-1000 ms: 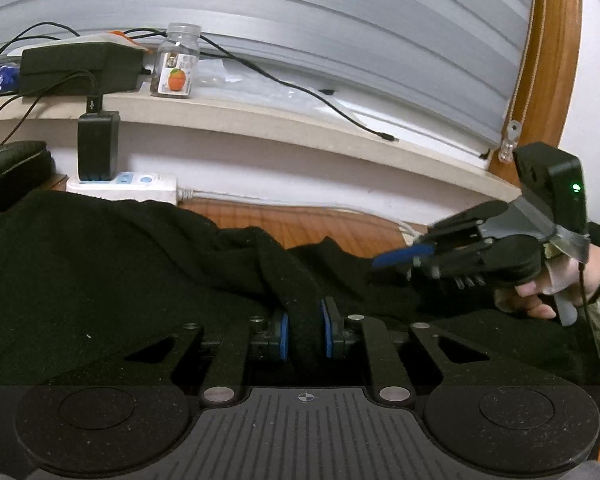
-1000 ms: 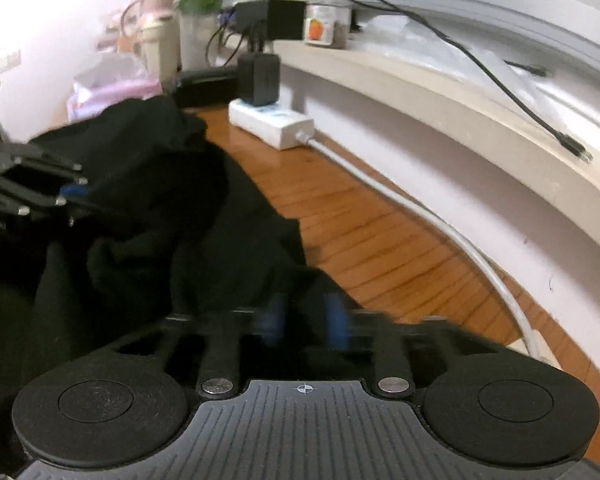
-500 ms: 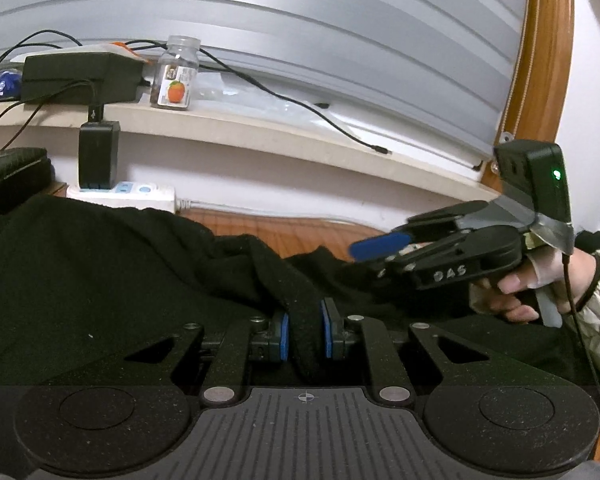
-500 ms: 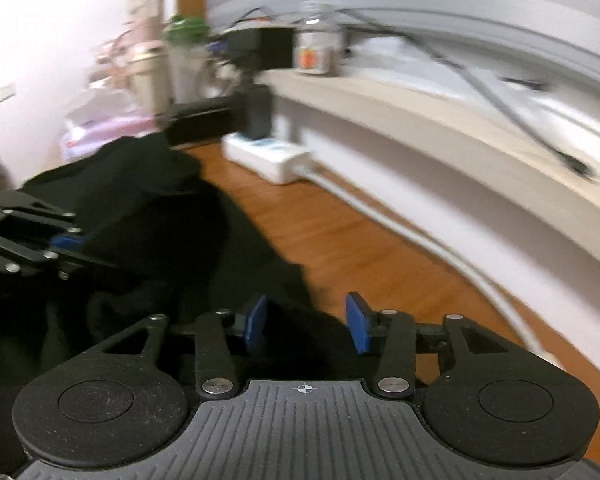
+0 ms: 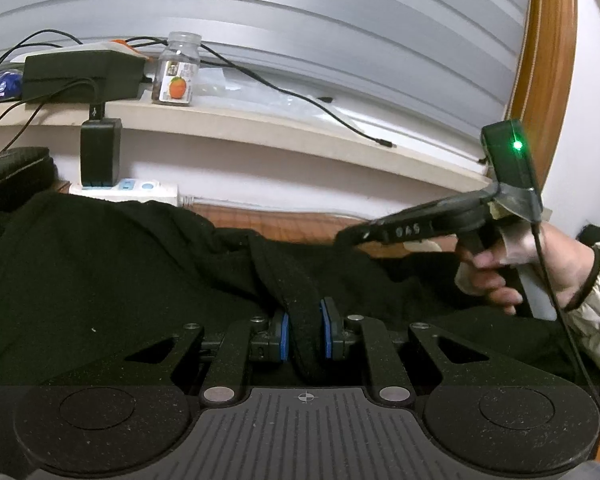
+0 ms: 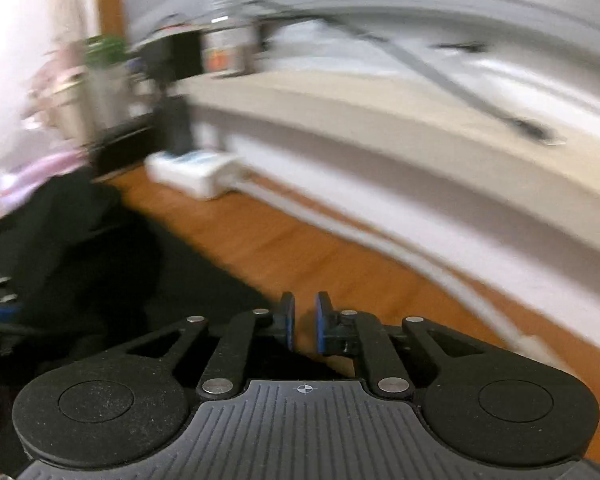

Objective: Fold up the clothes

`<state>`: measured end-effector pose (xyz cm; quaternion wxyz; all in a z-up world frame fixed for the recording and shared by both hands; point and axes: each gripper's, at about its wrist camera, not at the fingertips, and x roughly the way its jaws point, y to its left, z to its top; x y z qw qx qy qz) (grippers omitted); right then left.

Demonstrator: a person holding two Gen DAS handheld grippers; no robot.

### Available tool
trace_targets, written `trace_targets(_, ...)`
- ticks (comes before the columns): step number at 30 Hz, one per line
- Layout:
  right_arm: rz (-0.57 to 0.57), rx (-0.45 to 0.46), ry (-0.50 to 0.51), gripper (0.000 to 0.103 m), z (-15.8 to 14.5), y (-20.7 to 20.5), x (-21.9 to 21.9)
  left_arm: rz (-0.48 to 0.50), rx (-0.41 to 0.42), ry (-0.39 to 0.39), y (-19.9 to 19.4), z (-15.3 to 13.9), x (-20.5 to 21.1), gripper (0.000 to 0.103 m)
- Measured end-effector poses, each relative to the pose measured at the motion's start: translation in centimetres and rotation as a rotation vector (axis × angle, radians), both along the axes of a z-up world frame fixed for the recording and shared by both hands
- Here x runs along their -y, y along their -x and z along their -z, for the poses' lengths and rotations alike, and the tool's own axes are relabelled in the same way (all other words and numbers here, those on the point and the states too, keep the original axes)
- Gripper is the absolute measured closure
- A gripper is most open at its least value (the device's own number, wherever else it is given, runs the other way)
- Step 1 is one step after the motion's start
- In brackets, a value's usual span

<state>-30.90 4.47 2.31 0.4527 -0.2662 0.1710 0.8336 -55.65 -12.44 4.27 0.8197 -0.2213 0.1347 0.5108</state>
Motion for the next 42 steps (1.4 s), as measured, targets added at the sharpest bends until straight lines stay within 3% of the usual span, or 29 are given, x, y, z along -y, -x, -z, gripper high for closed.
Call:
trace_targets(3, -0.053, -0.043, 0.036, 0.090, -0.5, -1.9, 0.3, 0.000, 0.003, 0.002, 0.0, 0.0, -0.1, 0.087)
trace_targets(4, -0.087, -0.048, 0.052, 0.083, -0.6, -2.4, 0.5, 0.001, 0.003, 0.003, 0.0, 0.1, -0.1, 0.087)
trace_targets(5, -0.128, -0.047, 0.070, 0.064, -0.5, -2.8, 0.8, 0.001, 0.004, 0.005, 0.1, 0.1, -0.1, 0.087)
trace_targets(7, -0.178, -0.005, 0.075, 0.053, -0.1, -3.0, 1.8, 0.001, 0.007, 0.006, 0.1, 0.1, -0.2, 0.087)
trace_targets(9, -0.203, 0.062, 0.068, 0.053, 0.6, -3.0, 2.4, 0.000, 0.005, 0.006, 0.1, 0.1, -0.2, 0.087)
trace_targets(11, -0.207, 0.066, 0.048, 0.058, 0.8, -3.9, 2.8, 0.000, 0.001, 0.007, 0.0, 0.1, -0.2, 0.087)
trace_targets(12, -0.198, 0.063, 0.043, 0.065, 0.8, -4.4, 2.8, 0.000, 0.000, 0.008, 0.0, 0.1, -0.2, 0.086)
trace_targets(13, -0.187, 0.063, 0.035, 0.093, 0.8, -4.9, 2.9, 0.000, -0.001, 0.009, 0.0, 0.1, -0.2, 0.086)
trace_targets(17, -0.117, 0.066, -0.009, 0.102, 0.9, -6.6, 3.0, 0.001, -0.005, 0.012, 0.0, 0.1, -0.3, 0.087)
trace_targets(21, -0.004, 0.060, -0.073, 0.101, 0.4, -7.1, 3.0, 0.002, -0.006, 0.015, 0.0, 0.2, -0.4, 0.087)
trace_targets(24, -0.025, 0.037, -0.045, 0.096, 0.3, -7.1, 2.7, 0.001, -0.006, 0.015, 0.0, 0.2, -0.4, 0.087)
trace_targets(25, -0.039, 0.035, -0.039, 0.089, 0.3, -7.0, 2.7, 0.001, -0.007, 0.016, 0.0, 0.2, -0.4, 0.087)
trace_targets(27, -0.076, 0.043, -0.022, 0.065, 0.5, -6.9, 3.0, 0.002, -0.008, 0.018, -0.1, 0.2, -0.4, 0.086)
trace_targets(28, -0.077, 0.054, -0.023, 0.060, 0.6, -7.1, 3.0, 0.003, -0.007, 0.019, -0.1, 0.2, -0.5, 0.086)
trace_targets(30, -0.065, 0.083, -0.035, 0.067, 0.9, -7.6, 3.0, 0.003, -0.007, 0.020, 0.0, 0.2, -0.5, 0.087)
trace_targets(31, -0.060, 0.097, -0.041, 0.098, 1.1, -7.8, 3.0, 0.002, -0.008, 0.019, 0.0, 0.2, -0.5, 0.087)
trace_targets(32, -0.054, 0.112, -0.047, 0.101, 1.3, -8.0, 3.1, 0.002, -0.009, 0.019, 0.0, 0.2, -0.5, 0.087)
trace_targets(35, 0.021, 0.085, -0.059, 0.102, 0.9, -10.2, 2.9, 0.002, -0.011, 0.019, -0.1, 0.2, -0.5, 0.087)
trace_targets(39, 0.018, 0.035, -0.039, 0.096, 0.3, -13.5, 5.2, 0.002, -0.011, 0.021, -0.1, 0.2, -0.5, 0.087)
trace_targets(41, 0.019, 0.048, -0.043, 0.081, 0.5, -15.0, 7.0, 0.001, -0.013, 0.022, -0.1, 0.2, -0.5, 0.087)
trace_targets(42, 0.025, 0.065, -0.048, 0.079, 0.6, -15.8, 8.0, 0.001, -0.014, 0.022, -0.1, 0.2, -0.5, 0.087)
